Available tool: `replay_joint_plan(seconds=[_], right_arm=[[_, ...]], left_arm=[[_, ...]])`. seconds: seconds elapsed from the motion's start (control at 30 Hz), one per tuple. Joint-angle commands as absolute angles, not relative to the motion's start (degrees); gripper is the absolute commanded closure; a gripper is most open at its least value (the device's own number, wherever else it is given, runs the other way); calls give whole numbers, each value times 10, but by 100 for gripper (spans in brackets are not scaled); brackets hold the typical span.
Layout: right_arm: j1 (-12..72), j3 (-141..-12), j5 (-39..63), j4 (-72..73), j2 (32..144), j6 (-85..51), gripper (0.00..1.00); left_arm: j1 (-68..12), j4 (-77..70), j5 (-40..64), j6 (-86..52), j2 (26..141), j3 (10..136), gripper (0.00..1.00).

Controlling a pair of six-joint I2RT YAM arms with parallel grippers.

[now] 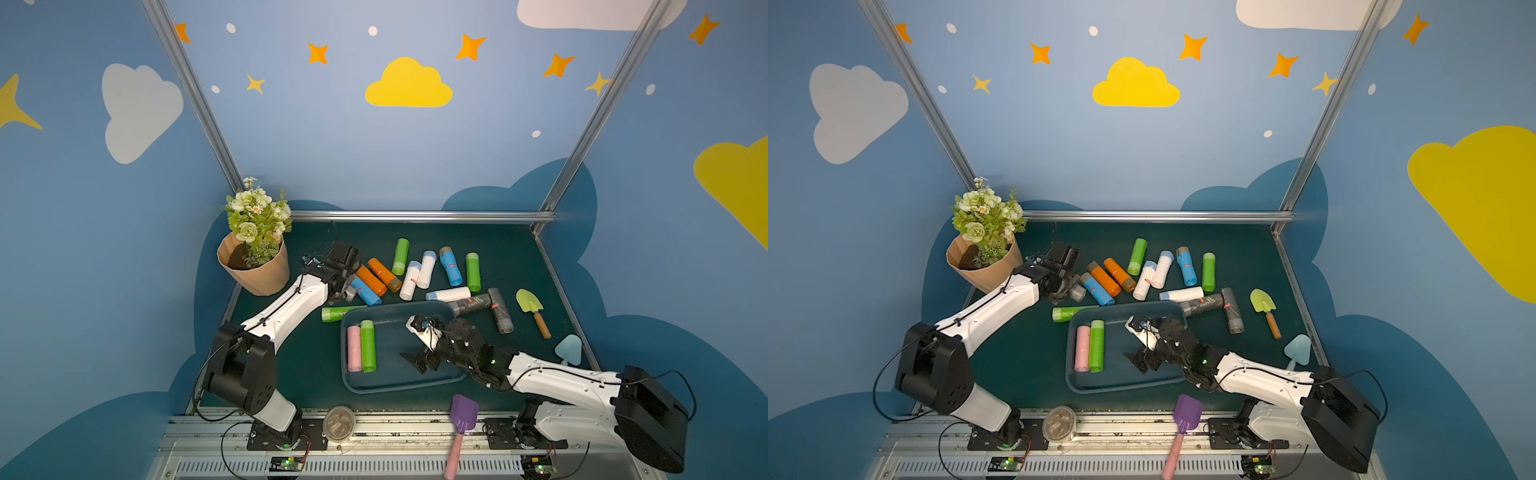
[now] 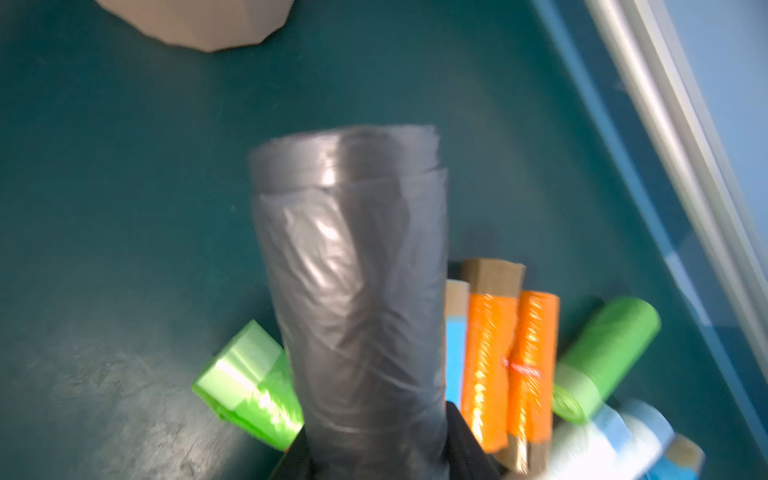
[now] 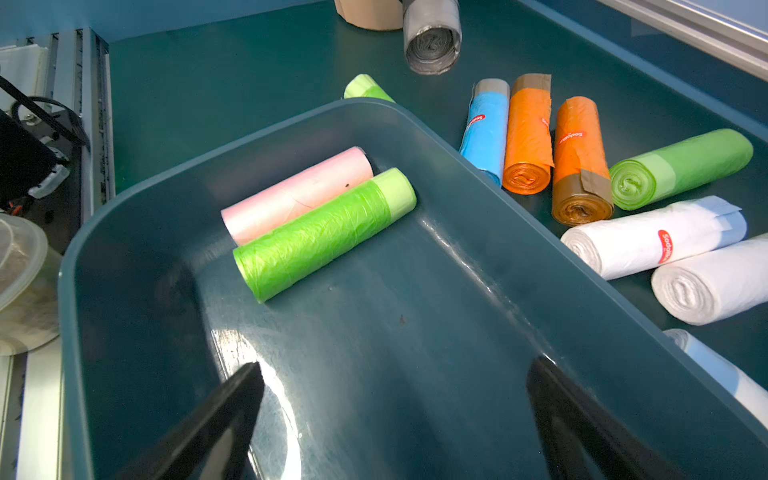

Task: Put the roll of trash bags into the storage box
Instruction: Pick up the roll of trash bags from the center of the board.

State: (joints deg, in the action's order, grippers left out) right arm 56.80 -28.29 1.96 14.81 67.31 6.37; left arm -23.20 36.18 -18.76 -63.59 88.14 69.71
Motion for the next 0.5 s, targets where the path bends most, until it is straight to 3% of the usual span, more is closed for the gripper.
replay_joint_plan(seconds=[0.0,0.47], right_arm=[[564,-284,18,153,660,55,3],[551,-274,24,124,622,35,3]], left_arm=[[-255,392,-220,-599,843,693,59],[-362,408,-94,-508,736,613,59]])
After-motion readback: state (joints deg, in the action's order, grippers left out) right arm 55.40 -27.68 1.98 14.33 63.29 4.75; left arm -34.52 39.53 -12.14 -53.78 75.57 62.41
